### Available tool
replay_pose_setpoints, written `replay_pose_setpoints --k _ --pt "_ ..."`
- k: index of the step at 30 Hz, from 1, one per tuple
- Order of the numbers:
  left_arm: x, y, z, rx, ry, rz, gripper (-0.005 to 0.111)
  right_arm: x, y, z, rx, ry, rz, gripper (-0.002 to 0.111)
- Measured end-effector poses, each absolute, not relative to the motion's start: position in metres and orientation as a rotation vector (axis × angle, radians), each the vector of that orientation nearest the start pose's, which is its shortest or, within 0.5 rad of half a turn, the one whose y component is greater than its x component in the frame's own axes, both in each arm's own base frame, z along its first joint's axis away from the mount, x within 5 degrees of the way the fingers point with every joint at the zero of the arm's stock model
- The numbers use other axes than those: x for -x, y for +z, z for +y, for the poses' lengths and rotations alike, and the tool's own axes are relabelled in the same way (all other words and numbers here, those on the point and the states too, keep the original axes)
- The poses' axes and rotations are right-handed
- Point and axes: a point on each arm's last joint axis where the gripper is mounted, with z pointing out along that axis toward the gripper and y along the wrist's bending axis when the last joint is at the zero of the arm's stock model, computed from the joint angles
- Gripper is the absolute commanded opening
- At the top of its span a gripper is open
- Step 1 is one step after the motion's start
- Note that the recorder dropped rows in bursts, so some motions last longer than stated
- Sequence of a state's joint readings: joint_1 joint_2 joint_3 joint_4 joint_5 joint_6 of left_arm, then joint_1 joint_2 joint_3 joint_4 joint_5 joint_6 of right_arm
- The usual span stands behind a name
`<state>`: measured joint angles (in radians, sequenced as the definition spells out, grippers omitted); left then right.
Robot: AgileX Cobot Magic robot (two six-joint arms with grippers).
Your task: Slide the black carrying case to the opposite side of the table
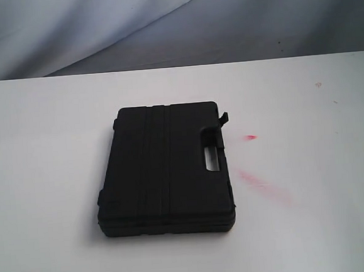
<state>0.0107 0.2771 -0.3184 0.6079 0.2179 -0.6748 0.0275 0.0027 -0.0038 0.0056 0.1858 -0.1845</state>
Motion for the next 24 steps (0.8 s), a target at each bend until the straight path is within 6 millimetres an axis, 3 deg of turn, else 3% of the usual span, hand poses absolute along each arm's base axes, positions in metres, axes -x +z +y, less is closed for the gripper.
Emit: replay_pose_setpoints --k 8,13,18,24 --pt "-0.075 0.245 0.001 0.012 0.013 1.581 0.000 -0.056 0.197 0.002 0.173 -0.114 1.661 0.000" --pt "-0.073 0.243 0.002 0.001 0.028 1.570 0.000 -0.056 0.197 0.002 0.173 -0.114 1.661 0.000" --pt "-0.052 0.248 0.005 0.028 0.067 1.460 0.000 -0.056 0.197 0.002 0.173 -0.114 1.661 0.000" --pt "-0.049 0.237 0.010 0.142 0.034 1.545 0.000 -0.056 0.197 0.002 0.173 -0.114 1.661 0.000"
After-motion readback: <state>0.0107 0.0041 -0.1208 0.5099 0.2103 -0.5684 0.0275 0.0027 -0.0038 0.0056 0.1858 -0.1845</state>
